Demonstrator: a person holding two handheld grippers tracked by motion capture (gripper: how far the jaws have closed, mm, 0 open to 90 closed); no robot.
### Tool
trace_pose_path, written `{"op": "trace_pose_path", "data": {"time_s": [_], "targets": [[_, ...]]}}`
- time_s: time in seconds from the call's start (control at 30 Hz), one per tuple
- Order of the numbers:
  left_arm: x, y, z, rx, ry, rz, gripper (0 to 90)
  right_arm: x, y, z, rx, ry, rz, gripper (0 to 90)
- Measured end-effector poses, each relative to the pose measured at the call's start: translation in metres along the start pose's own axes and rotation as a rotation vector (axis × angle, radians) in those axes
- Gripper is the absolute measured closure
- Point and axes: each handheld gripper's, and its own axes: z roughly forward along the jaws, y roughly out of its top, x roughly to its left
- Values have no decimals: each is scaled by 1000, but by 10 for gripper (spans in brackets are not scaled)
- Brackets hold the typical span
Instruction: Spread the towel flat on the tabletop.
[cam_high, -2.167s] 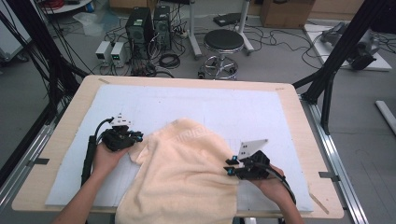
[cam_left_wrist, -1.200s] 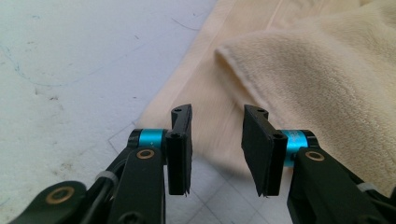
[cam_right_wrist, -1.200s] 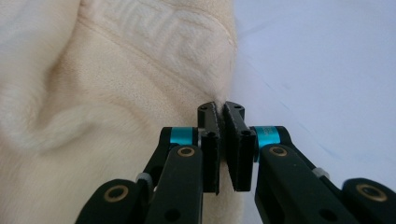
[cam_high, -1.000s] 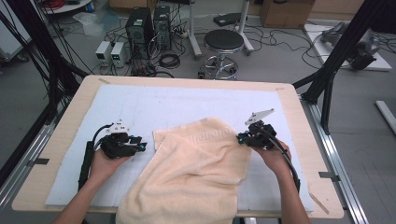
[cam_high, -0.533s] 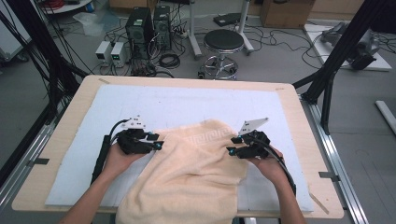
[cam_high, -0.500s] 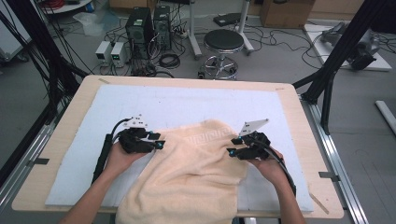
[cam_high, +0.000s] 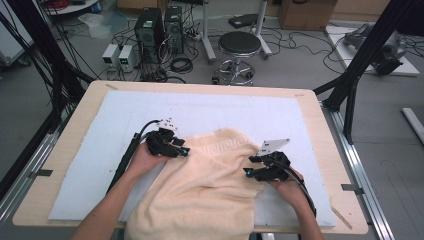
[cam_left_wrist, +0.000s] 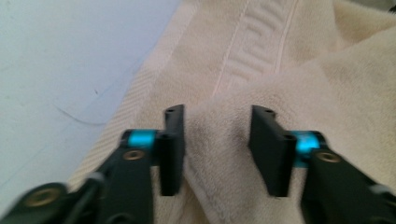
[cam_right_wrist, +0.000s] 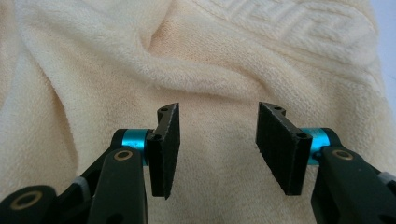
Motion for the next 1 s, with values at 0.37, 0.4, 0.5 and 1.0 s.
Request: {"op": "trace_pose_path", "data": {"time_s": [0.37, 0.4, 0.5, 1.0], "targets": [[-24, -32, -64, -4, 17, 80, 854, 14, 6, -3, -21, 34, -50, 483], [-27, -38, -73, -7, 20, 81, 854, 17, 8, -3, -26, 47, -52, 481], [-38, -57, -95, -35, 32, 92, 854, 27, 13, 2, -25, 101, -71, 476], [-56, -92, -109, -12, 18, 87, 854, 64, 11, 20, 75, 256, -178, 892]]}}
